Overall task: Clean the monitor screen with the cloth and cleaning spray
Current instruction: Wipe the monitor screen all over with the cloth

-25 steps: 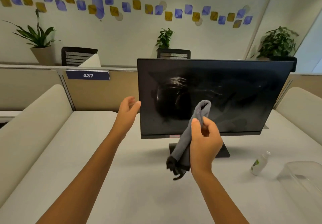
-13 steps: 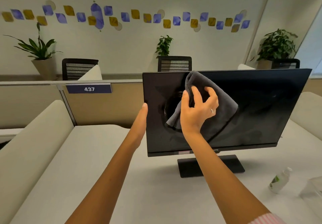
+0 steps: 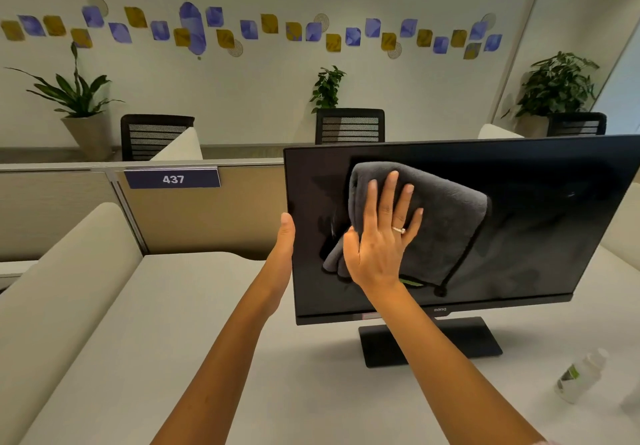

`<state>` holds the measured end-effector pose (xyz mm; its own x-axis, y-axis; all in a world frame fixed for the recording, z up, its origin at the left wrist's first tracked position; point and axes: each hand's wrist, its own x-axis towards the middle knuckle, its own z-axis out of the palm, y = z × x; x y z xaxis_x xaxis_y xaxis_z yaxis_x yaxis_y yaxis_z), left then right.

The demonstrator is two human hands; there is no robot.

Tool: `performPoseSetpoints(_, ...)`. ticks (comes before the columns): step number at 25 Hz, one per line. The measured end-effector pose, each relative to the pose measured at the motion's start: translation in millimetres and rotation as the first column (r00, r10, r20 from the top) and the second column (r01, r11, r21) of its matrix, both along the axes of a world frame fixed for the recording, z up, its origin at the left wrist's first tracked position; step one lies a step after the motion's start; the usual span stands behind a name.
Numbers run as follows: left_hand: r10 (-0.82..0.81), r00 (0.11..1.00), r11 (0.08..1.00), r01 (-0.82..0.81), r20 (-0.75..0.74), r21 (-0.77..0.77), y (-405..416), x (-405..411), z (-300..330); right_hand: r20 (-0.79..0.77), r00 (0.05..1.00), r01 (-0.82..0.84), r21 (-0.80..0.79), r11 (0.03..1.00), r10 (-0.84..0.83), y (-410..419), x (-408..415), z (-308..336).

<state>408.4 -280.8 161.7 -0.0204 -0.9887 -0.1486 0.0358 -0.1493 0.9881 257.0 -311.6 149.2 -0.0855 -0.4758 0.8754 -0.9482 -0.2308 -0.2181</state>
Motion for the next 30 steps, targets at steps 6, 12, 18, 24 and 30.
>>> performPoseSetpoints(6, 0.034, 0.999, 0.999, -0.034, -0.008, 0.031, -5.0, 0.7, -0.4, -0.191, 0.98, -0.031, 0.088, 0.996, 0.047, 20.7, -5.1, -63.0)
performPoseSetpoints(12, 0.067, 0.998, 0.991, -0.065, -0.011, 0.118, -7.9, -1.5, 7.3, -0.01, 0.999, 0.032, 0.091, 0.995, -0.031, 15.3, -16.4, -41.6)
performPoseSetpoints(18, -0.083, 0.987, 0.996, 0.084, -0.139, 0.001, 1.0, 7.9, 9.4, 0.023, 1.0, -0.016, -0.031, 0.999, 0.017, 0.1, 16.1, 25.6)
performPoseSetpoints(24, -0.257, 0.953, 0.958, 0.229, -0.163, -0.174, 12.6, 20.5, 10.0, -0.234, 0.961, -0.17, -0.074, 0.983, 0.148, -0.4, 49.5, 31.4)
performPoseSetpoints(30, -0.308, 0.922, 0.947, 0.274, -0.236, -0.168, 13.8, 24.8, 10.0, -0.357, 0.923, -0.138, 0.047, 0.989, 0.146, 14.4, 34.8, -39.8)
